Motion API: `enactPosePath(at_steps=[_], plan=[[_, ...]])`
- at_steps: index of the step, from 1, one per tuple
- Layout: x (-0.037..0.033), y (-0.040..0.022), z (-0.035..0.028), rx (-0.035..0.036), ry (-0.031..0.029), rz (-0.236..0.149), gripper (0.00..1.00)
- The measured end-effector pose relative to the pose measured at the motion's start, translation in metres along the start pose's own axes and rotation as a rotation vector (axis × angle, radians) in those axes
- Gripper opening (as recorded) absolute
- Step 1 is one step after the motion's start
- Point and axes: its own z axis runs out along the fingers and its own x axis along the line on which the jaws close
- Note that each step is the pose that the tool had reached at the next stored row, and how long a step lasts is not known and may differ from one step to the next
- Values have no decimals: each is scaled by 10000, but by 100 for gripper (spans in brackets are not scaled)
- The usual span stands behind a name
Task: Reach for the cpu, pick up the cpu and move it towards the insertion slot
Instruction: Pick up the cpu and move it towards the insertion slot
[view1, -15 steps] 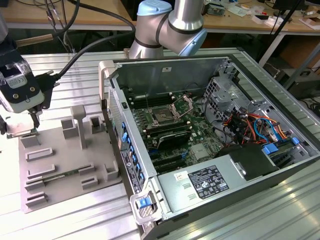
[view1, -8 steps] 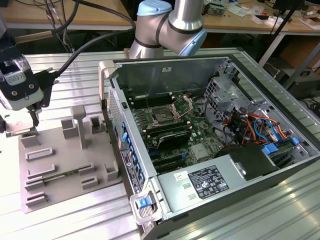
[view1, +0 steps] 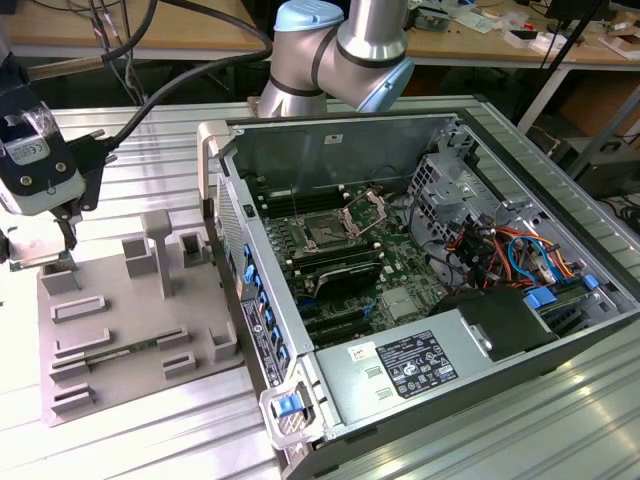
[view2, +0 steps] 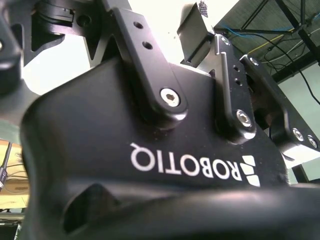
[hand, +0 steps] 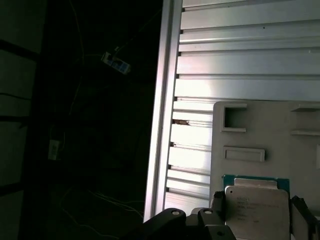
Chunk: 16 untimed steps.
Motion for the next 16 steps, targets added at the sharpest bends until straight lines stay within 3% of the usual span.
enactPosePath(at_steps=[16], plan=[[0,3,-73,-1,-1,0,55]])
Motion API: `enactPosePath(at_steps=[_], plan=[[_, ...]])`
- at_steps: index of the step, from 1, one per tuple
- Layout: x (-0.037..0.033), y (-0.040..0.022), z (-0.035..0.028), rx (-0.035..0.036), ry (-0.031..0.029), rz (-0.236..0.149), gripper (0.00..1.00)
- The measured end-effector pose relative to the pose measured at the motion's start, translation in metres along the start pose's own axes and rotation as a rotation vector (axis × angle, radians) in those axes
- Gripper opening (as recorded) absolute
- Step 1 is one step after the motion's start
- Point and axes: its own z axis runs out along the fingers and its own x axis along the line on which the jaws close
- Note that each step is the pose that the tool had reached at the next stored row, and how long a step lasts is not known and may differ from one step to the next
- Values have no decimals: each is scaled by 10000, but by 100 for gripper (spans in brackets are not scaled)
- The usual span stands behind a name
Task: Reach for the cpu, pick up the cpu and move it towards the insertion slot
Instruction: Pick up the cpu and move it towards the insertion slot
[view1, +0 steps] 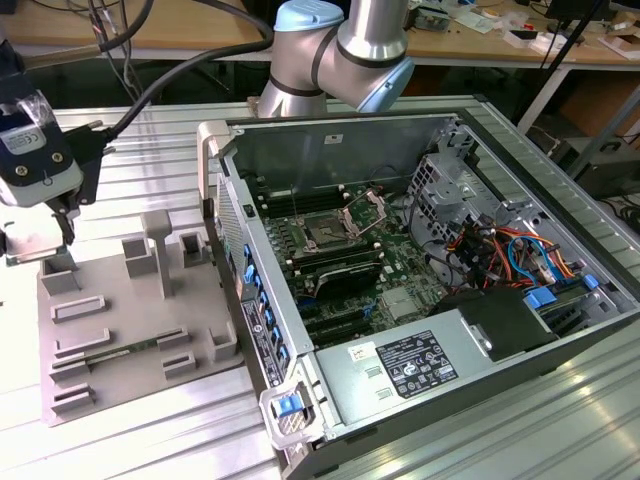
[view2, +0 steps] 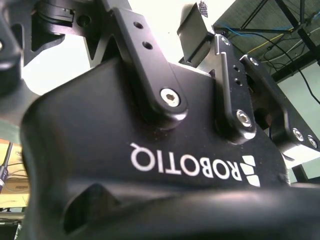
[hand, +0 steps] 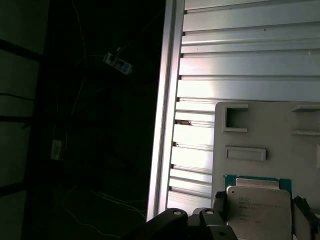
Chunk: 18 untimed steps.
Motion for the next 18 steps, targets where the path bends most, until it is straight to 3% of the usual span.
enactPosePath(at_steps=[18], plan=[[0,3,-88,0,0,0,55]])
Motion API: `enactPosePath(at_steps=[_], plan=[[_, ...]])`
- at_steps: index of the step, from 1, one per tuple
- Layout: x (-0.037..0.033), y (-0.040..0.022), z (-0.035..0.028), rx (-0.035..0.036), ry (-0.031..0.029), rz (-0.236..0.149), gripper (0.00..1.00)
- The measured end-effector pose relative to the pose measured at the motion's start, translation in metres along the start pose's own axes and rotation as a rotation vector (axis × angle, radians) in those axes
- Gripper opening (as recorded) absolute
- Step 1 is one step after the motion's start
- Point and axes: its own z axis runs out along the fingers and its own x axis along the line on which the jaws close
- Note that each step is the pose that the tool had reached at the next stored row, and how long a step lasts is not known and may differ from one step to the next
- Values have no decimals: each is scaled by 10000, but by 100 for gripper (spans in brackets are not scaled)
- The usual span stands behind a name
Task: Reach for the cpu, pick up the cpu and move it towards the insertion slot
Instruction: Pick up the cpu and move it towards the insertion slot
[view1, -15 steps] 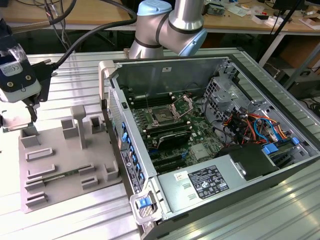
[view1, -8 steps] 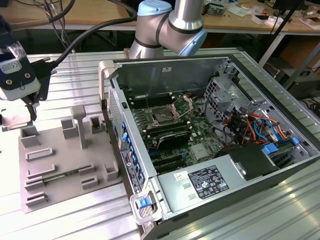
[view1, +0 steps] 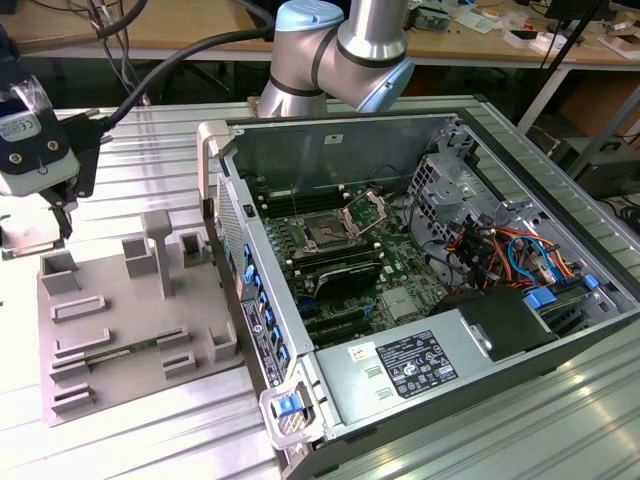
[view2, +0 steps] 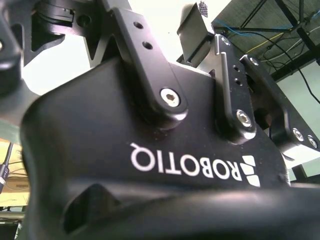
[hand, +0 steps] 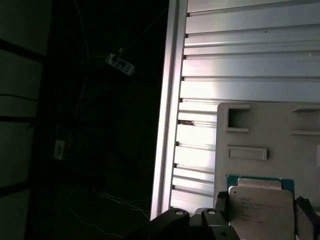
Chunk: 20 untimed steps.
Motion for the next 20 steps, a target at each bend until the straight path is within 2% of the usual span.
enactPosePath(at_steps=[20], plan=[[0,4,-94,0,0,0,55]])
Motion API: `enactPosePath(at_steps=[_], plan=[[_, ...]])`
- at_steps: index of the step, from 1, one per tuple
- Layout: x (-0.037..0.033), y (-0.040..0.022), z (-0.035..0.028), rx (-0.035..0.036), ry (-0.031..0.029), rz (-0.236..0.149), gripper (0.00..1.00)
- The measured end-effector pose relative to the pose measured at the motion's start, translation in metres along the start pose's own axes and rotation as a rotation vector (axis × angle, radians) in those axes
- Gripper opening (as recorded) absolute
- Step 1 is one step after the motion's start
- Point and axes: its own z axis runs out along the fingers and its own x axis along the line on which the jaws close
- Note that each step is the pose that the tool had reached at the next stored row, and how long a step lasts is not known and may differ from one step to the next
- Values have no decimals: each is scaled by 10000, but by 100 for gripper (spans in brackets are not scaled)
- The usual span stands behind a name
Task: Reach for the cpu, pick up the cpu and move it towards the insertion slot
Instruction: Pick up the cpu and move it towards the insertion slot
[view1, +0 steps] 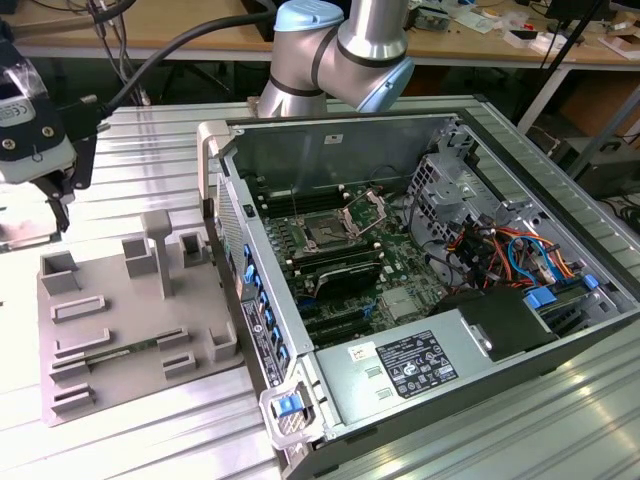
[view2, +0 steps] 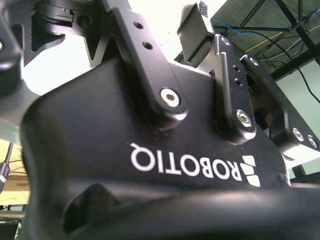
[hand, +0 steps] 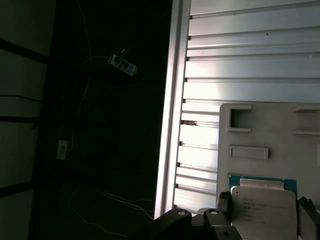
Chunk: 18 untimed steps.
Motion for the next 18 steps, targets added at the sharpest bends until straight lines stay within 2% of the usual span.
enactPosePath(at_steps=[18], plan=[[0,3,-73,0,0,0,55]])
